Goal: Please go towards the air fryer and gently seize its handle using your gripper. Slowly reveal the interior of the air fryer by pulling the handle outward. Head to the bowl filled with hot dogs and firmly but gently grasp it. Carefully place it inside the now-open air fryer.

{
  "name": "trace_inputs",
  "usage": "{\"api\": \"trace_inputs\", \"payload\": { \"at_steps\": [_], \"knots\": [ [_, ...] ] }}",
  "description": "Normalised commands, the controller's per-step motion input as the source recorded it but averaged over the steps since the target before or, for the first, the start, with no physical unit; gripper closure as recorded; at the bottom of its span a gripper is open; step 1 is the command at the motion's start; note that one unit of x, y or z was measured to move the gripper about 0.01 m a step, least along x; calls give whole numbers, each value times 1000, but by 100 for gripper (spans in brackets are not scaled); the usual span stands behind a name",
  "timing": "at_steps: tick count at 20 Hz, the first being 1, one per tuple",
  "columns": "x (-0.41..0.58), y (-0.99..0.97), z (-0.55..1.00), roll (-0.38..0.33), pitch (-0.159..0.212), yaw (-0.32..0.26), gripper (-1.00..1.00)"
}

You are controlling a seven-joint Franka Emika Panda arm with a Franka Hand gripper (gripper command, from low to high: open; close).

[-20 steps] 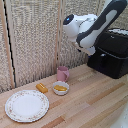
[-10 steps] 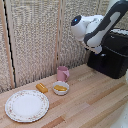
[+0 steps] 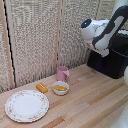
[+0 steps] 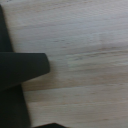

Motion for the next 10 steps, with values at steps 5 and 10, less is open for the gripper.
{"api": "trace_inputs", "payload": {
  "at_steps": [5, 10],
  "knots": [
    [-15, -445, -94, -78, 18, 121, -100],
    [95, -313, -158, -56, 77, 175, -100]
  ]
}}
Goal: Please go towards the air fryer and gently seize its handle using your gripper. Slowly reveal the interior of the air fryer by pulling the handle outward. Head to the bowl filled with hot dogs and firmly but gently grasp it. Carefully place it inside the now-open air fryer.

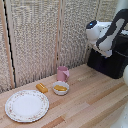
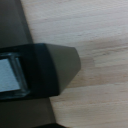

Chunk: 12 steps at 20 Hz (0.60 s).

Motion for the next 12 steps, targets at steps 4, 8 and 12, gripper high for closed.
{"api": "trace_inputs", "payload": {
  "at_steps": [4, 8, 12],
  "knots": [
    [128, -309, -181, -22, 119, 199, -100],
    [20, -347, -118, -33, 140, 233, -100],
    [11, -181, -76, 3, 58, 84, 100]
  ]
}}
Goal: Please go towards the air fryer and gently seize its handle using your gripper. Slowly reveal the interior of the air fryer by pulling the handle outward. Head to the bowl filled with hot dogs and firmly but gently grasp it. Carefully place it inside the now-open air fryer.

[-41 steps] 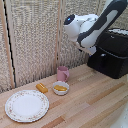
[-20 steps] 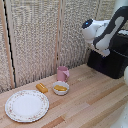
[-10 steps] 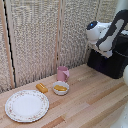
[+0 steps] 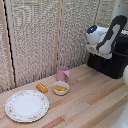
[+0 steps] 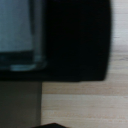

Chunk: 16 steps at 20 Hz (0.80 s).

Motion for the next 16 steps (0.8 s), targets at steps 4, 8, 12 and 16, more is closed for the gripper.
{"api": "trace_inputs", "payload": {
  "at_steps": [4, 8, 12, 16],
  "knots": [
    [-7, -10, 0, 0, 1, -17, 100],
    [-78, 0, 0, 16, 4, -27, 100],
    [-9, -158, 111, 134, 6, 0, 100],
    [-4, -154, 272, 238, 13, 0, 100]
  ]
}}
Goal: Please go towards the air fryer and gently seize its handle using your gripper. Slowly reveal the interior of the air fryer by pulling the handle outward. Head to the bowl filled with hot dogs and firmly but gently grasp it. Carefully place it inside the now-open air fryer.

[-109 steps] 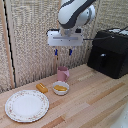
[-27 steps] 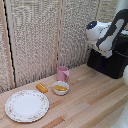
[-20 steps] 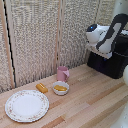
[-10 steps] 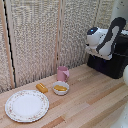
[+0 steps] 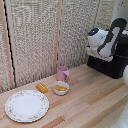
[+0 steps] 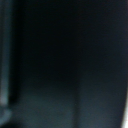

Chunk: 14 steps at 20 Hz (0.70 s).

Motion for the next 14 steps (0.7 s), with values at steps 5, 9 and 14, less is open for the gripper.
{"api": "trace_inputs", "payload": {
  "at_steps": [5, 9, 14],
  "knots": [
    [0, -35, 207, 334, 51, 0, 100],
    [0, 0, 183, 338, 55, -21, 100],
    [0, 137, 574, 200, 41, -32, 100]
  ]
}}
